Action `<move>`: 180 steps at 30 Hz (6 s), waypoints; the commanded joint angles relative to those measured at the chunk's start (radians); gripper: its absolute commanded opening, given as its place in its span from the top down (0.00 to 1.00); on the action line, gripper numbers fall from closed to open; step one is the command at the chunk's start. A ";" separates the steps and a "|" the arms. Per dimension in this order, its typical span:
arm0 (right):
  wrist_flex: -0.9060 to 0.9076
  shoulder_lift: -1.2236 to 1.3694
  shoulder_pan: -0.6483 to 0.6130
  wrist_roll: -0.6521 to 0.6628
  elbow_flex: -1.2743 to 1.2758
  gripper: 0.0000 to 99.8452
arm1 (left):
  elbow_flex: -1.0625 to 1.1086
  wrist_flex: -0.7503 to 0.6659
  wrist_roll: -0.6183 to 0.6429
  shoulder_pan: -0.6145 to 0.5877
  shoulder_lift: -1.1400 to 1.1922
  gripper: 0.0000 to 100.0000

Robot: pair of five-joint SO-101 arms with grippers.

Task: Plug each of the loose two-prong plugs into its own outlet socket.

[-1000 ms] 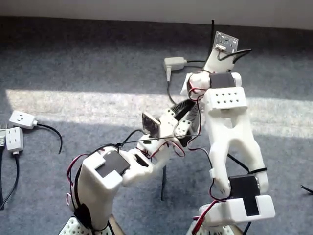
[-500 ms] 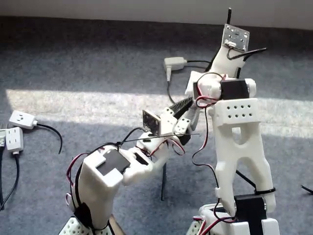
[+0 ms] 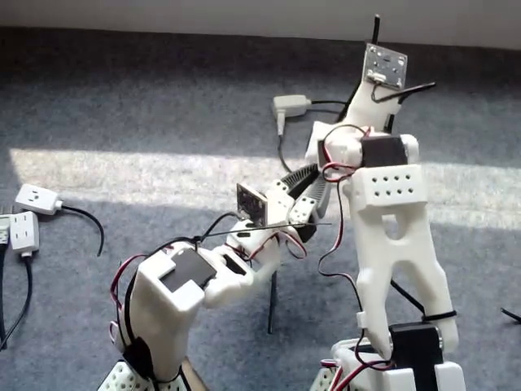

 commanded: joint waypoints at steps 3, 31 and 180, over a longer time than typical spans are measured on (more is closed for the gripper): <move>-0.035 -0.041 0.012 0.025 0.031 0.99 | -0.004 0.003 0.008 -0.007 -0.019 0.99; 0.225 -0.035 0.004 0.127 -0.079 0.99 | -0.007 0.005 0.008 -0.038 -0.019 0.99; -0.058 0.427 -0.140 0.394 -0.107 0.99 | 0.166 -0.038 0.005 -0.572 -0.018 0.99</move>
